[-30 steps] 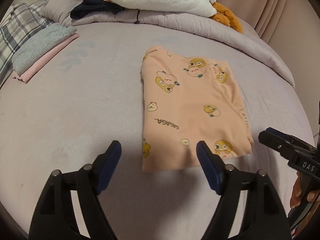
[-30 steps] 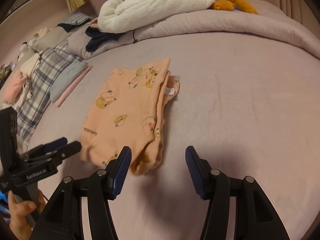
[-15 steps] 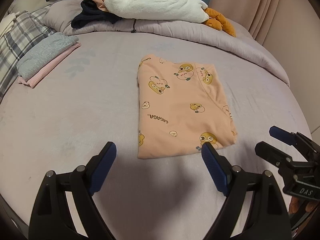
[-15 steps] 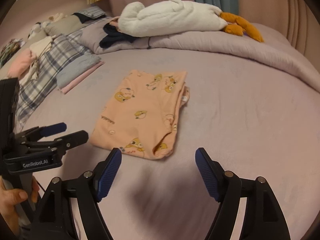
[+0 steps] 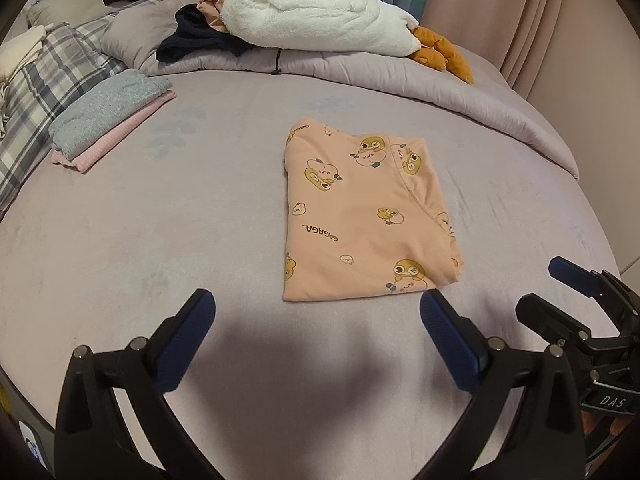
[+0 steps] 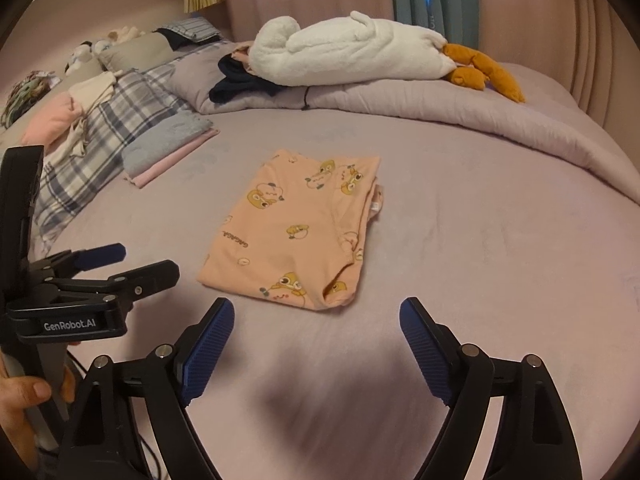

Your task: Fold small clothes

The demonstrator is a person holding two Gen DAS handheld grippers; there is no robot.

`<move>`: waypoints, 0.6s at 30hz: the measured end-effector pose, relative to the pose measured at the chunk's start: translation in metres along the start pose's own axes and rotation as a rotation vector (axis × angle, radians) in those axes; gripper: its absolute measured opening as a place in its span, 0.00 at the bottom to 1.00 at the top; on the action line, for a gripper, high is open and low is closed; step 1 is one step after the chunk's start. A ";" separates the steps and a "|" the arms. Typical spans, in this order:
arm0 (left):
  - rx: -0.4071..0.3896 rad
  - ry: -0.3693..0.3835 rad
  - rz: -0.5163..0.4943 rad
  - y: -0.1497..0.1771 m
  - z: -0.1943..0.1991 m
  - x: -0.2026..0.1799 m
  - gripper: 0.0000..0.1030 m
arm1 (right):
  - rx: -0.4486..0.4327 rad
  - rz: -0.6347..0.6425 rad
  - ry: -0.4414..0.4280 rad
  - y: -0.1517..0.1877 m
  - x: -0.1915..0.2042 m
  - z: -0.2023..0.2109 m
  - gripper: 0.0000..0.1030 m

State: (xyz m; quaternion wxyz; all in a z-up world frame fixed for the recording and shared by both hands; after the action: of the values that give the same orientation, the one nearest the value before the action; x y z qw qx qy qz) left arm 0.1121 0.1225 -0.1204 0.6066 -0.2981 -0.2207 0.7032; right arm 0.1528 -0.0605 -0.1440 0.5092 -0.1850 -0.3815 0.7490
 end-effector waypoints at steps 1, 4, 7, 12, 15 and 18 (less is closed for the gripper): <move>-0.001 -0.001 0.001 0.000 0.001 0.000 0.99 | -0.004 0.002 0.002 0.000 0.000 0.002 0.82; 0.004 -0.007 0.008 0.001 0.005 -0.002 0.99 | -0.009 0.004 0.007 -0.001 0.003 0.005 0.88; 0.020 -0.020 0.029 0.000 0.008 -0.001 0.99 | -0.038 0.010 0.016 -0.003 0.005 0.011 0.97; 0.030 -0.008 0.090 0.000 0.015 0.003 0.99 | -0.059 0.008 0.021 -0.006 0.006 0.017 0.98; 0.013 0.039 0.120 -0.002 0.022 0.001 0.99 | -0.065 0.004 0.019 -0.006 0.006 0.020 0.98; 0.016 0.047 0.134 -0.005 0.024 0.001 0.99 | -0.068 0.006 0.018 -0.006 0.007 0.021 0.98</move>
State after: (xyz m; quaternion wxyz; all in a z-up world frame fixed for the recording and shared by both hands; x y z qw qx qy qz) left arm 0.0987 0.1257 -0.1001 0.5655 -0.3238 -0.1800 0.7368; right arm 0.1402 -0.0611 -0.1254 0.5039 -0.2099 -0.4015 0.7354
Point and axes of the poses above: each gripper's, at about its wrist camera, not at the fingertips, and z roughly against the way its jaws point, x to its left, y to its underside, the point moved 6 cm from there along -z, roughly the way its jaws point, and after that the axes turned 4 degrees about -x, right-handed, at the moved point
